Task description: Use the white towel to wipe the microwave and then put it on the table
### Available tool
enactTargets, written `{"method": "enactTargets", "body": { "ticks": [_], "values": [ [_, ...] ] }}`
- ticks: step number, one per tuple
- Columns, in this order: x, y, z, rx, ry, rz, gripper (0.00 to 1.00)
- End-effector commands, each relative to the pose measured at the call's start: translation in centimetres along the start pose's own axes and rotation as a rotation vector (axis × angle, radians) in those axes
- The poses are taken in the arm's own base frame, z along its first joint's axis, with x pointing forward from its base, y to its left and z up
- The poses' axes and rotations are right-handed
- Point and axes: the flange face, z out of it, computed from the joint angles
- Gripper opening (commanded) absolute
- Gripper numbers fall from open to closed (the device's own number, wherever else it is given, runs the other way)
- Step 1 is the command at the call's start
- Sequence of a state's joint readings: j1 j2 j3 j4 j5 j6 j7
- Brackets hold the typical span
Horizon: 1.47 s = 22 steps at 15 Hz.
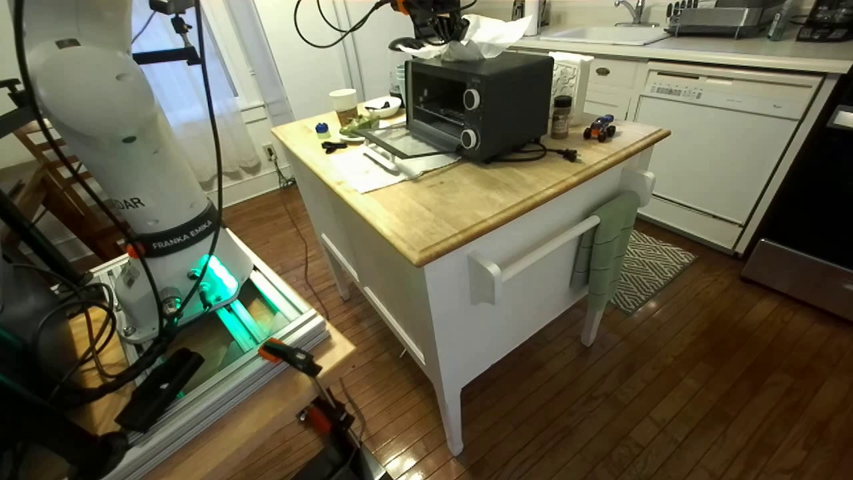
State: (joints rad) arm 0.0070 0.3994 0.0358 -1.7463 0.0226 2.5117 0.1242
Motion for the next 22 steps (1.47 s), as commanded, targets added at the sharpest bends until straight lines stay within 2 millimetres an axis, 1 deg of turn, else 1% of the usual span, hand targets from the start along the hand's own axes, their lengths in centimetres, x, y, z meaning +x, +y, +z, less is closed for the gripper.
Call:
{"method": "enactTargets", "body": {
  "ticks": [1,4,7,9,11,16,18,20,22],
  "values": [
    [1.5,-2.7,2.4,0.077,-0.033,-0.031,0.01],
    [2.2,-4.7,3.0,0.144,-0.027,-0.069,0.01],
    [2.5,-6.2,2.9,0.217,-0.044,-0.104,0.01],
    [2.5,-6.6,2.6,0.238,-0.066,-0.119,0.01],
    [2.2,-6.5,2.0,0.223,-0.138,-0.117,0.01],
    [1.5,-6.3,-1.0,0.231,-0.283,-0.123,0.01],
    [1.3,-6.0,-2.2,0.241,-0.31,-0.125,0.01],
    [1.6,-5.4,-4.1,0.253,-0.268,-0.11,0.01],
    [2.0,-4.8,-6.5,0.266,-0.201,-0.115,0.01]
  ]
}}
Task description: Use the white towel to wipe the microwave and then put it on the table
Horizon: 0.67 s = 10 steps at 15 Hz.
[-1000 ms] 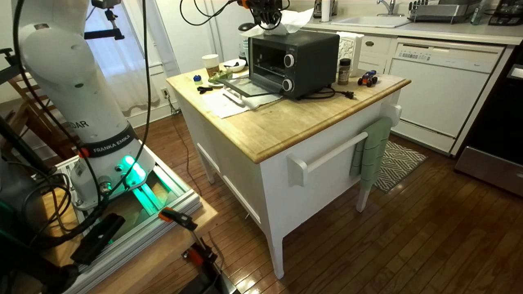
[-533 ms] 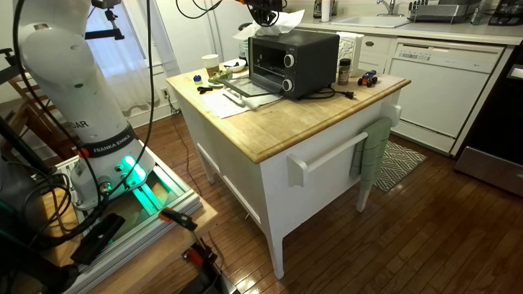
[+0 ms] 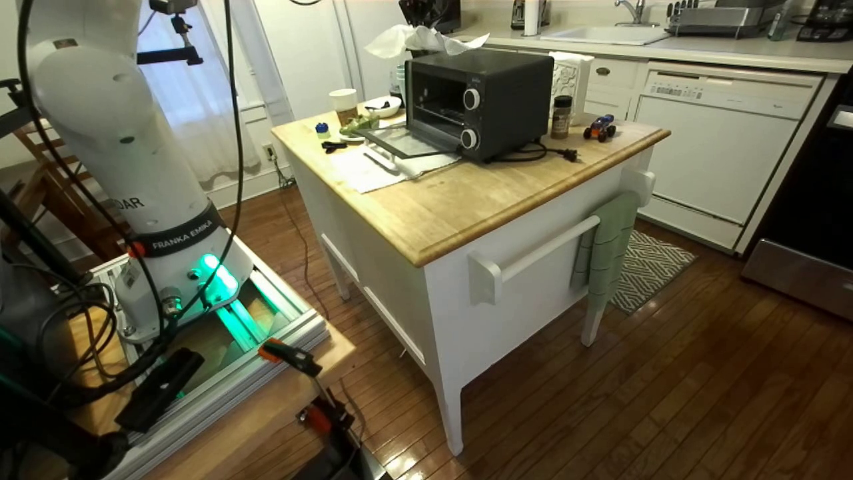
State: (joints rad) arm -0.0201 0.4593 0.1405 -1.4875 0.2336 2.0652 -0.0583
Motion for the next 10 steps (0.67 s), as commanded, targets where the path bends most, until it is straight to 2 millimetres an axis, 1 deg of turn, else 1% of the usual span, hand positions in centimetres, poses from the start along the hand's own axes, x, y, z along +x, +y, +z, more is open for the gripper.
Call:
{"method": "enactTargets", "body": {
  "ticks": [1,3,5,7,10],
  "values": [
    [-1.0,0.3,-4.7,0.013,0.1,-0.014,0.01],
    [-1.3,0.9,-7.0,-0.017,0.146,-0.006,0.01],
    [-1.5,1.9,-8.3,-0.053,0.193,0.014,0.01],
    [-1.4,3.8,-8.5,-0.096,0.238,0.048,0.01],
    [-1.0,7.4,-6.8,-0.157,0.29,0.096,0.01]
  ]
}}
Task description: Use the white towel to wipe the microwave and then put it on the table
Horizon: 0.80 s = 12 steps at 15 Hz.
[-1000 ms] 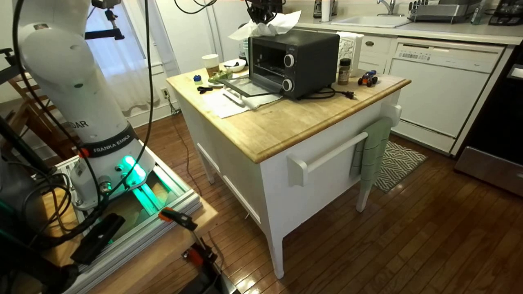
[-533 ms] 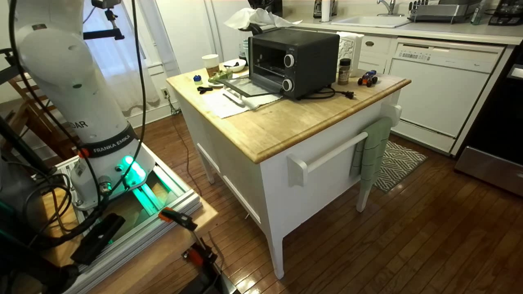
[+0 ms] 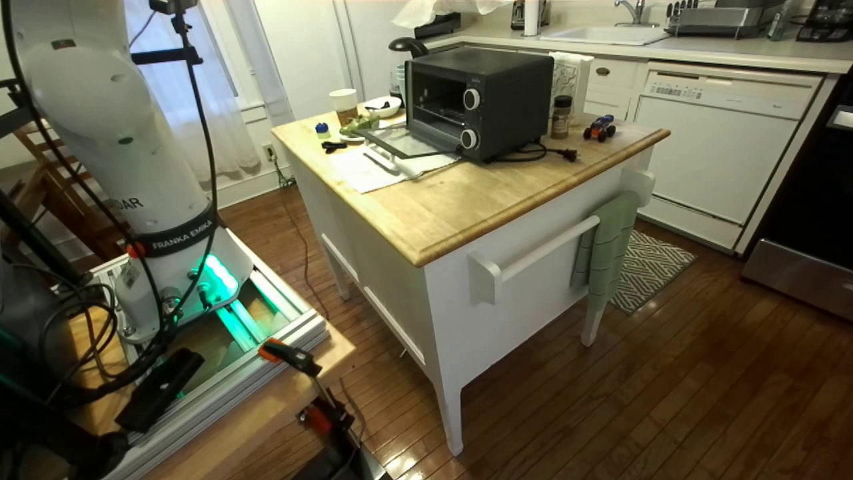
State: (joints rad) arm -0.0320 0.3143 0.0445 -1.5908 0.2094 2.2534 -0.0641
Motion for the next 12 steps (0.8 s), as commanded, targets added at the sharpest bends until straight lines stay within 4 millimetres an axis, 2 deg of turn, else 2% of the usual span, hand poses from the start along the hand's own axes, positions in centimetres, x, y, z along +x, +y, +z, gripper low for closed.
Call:
{"method": "enactTargets", "body": {
  "ticks": [1,6,12],
  "values": [
    [-0.6,3.4,2.6,-0.082,0.067,0.049,0.01],
    [-1.3,6.6,7.1,-0.144,0.109,0.097,0.01],
    [-2.3,7.1,10.2,-0.156,0.054,0.124,0.01]
  ]
}}
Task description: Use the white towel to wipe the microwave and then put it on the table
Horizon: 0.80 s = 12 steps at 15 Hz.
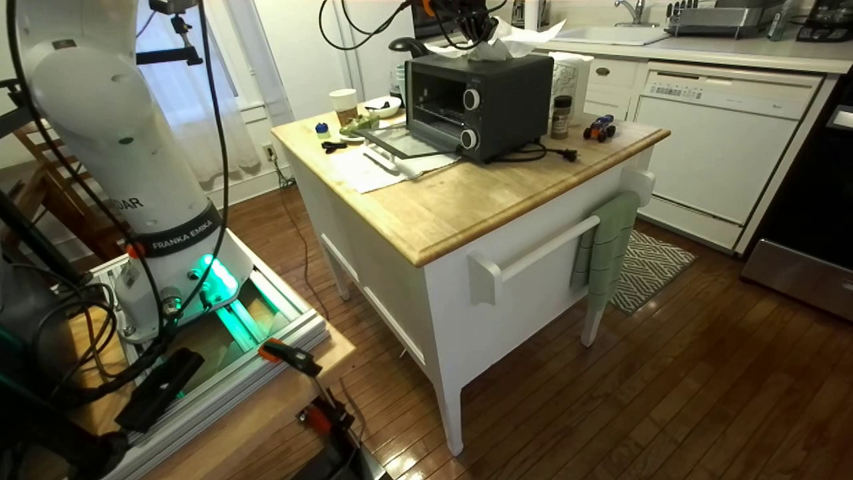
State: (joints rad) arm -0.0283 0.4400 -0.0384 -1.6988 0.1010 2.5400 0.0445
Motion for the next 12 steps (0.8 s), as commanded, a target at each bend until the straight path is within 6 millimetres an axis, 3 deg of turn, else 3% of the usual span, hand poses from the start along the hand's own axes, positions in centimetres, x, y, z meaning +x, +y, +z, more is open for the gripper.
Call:
{"method": "enactTargets", "body": {
  "ticks": [1,12],
  "values": [
    [-0.3,-0.7,0.8,0.012,-0.02,0.01,0.01],
    [0.3,-6.4,2.7,0.294,-0.031,-0.056,0.01]
  ]
}}
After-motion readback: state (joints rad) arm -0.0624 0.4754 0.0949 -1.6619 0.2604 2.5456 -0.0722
